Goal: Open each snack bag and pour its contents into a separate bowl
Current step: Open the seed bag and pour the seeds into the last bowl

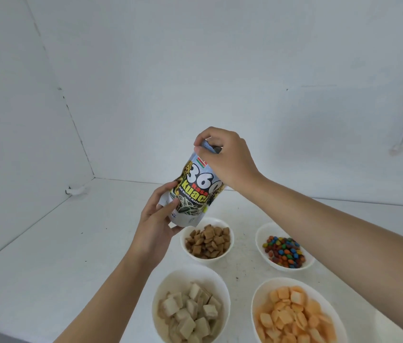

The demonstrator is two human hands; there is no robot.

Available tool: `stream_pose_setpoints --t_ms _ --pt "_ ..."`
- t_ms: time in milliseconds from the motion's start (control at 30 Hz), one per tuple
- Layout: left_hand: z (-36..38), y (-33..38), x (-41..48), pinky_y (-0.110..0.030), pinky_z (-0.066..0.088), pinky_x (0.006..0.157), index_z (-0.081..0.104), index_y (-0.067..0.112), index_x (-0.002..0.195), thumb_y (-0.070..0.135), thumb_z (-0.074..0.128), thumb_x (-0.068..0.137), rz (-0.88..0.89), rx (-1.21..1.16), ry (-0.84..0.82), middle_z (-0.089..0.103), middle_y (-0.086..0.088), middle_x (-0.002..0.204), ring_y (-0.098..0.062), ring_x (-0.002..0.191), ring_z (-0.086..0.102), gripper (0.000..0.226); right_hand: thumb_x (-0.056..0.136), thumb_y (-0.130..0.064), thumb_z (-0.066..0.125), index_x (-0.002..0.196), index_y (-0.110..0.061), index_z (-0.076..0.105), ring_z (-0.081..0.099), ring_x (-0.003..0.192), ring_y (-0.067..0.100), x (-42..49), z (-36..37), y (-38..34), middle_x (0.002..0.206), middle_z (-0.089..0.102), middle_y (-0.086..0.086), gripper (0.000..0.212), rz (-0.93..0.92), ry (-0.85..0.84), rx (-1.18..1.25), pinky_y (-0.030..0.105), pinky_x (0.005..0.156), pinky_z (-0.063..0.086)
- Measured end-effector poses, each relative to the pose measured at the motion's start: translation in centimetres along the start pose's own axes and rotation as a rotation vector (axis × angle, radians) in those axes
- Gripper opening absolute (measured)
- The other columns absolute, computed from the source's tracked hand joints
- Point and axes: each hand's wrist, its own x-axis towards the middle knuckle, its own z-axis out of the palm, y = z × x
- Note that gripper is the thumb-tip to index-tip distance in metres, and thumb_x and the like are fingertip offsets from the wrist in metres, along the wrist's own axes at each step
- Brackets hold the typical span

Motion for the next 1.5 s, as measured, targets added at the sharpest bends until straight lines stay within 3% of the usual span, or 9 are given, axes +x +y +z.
stream_pose_setpoints --t_ms 200,367,533,800,900,1000,1233,1367,1500 --pt "6.5 -0.4 0.1 -0.070 0.047 0.098 0.062 0.021 0.124 0.003 0.051 0.099 -0.016 -0.009 -0.011 0.067 -0.007 0.130 -0.039 0.116 0.066 0.032 0.089 -0.015 0.066 0.084 -0.020 0.068 0.067 0.067 0.021 -1.5 -7.0 2.1 0.065 0.070 0.004 0.007 0.092 0.013 0.089 0.031 0.063 0.051" --pt "13.1 -2.0 -0.3 -0.070 0.045 0.098 0.060 0.014 0.127 0.004 0.051 0.098 0.004 0.036 -0.023 0.065 -0.008 0.133 -0.039 0.116 0.066 0.031 0.088 -0.012 0.064 0.086 -0.019 0.067 0.067 0.075 0.033 -3.6 -13.8 4.7 0.071 0.069 0.016 0.008 0.112 0.029 0.133 0.041 0.065 0.055" --pt "19.1 -3.9 -1.7 -0.057 0.054 0.089 0.064 0.017 0.120 0.003 0.051 0.098 -0.010 0.083 -0.041 0.064 -0.011 0.134 -0.036 0.110 0.068 0.029 0.089 -0.011 0.064 0.089 -0.019 0.067 0.059 0.065 0.015 -7.3 -20.1 7.5 0.068 0.069 0.007 0.009 0.115 0.046 0.144 0.037 0.063 0.053" --pt "25.0 -7.6 -6.3 -0.059 0.053 0.089 0.069 0.018 0.109 0.003 0.049 0.099 -0.055 0.156 -0.004 0.070 -0.010 0.124 -0.039 0.107 0.067 0.027 0.089 -0.012 0.068 0.092 -0.017 0.067 0.059 0.065 0.010 -14.4 -27.3 10.2 0.069 0.071 0.001 0.006 0.182 -0.051 0.196 0.032 0.063 0.053" --pt "26.3 -8.6 -8.1 -0.049 0.054 0.082 0.068 0.016 0.108 0.003 0.049 0.099 -0.063 0.198 -0.002 0.071 -0.012 0.118 -0.034 0.097 0.071 0.024 0.090 -0.013 0.069 0.093 -0.016 0.066 0.065 0.065 0.011 -16.8 -28.9 11.1 0.070 0.072 0.000 0.006 0.232 -0.087 0.236 0.032 0.061 0.055" --pt "26.9 -9.2 -9.5 -0.055 0.052 0.087 0.069 0.014 0.108 0.004 0.051 0.099 -0.062 0.247 -0.001 0.072 -0.011 0.116 -0.033 0.097 0.071 0.022 0.089 -0.014 0.071 0.094 -0.017 0.066 0.069 0.065 0.018 -18.8 -29.7 11.6 0.069 0.071 -0.001 0.008 0.273 -0.105 0.264 0.030 0.058 0.056" --pt "27.4 -10.0 -12.1 -0.045 0.058 0.082 0.071 0.010 0.106 0.003 0.057 0.097 -0.016 0.315 -0.001 0.074 -0.010 0.112 -0.033 0.099 0.072 0.019 0.087 -0.016 0.075 0.093 -0.020 0.069 0.071 0.077 0.038 -22.1 -29.9 12.2 0.077 0.073 0.016 0.008 0.380 -0.090 0.362 0.053 0.071 0.059" --pt "27.2 -10.7 -13.2 -0.048 0.058 0.084 0.074 0.012 0.104 0.005 0.064 0.094 -0.052 0.331 0.031 0.074 -0.010 0.112 -0.035 0.100 0.072 0.016 0.086 -0.017 0.076 0.088 -0.020 0.073 0.072 0.075 0.028 -24.0 -29.6 13.3 0.077 0.074 0.010 0.005 0.439 -0.103 0.376 0.053 0.078 0.059" --pt "27.2 -10.6 -13.9 -0.032 0.060 0.072 0.076 0.012 0.101 0.001 0.068 0.090 -0.056 0.356 0.064 0.077 -0.003 0.102 -0.024 0.091 0.075 0.017 0.084 -0.016 0.078 0.090 -0.018 0.078 0.074 0.085 0.028 -25.5 -29.0 14.3 0.088 0.076 0.010 0.006 0.492 -0.115 0.430 0.050 0.080 0.061"
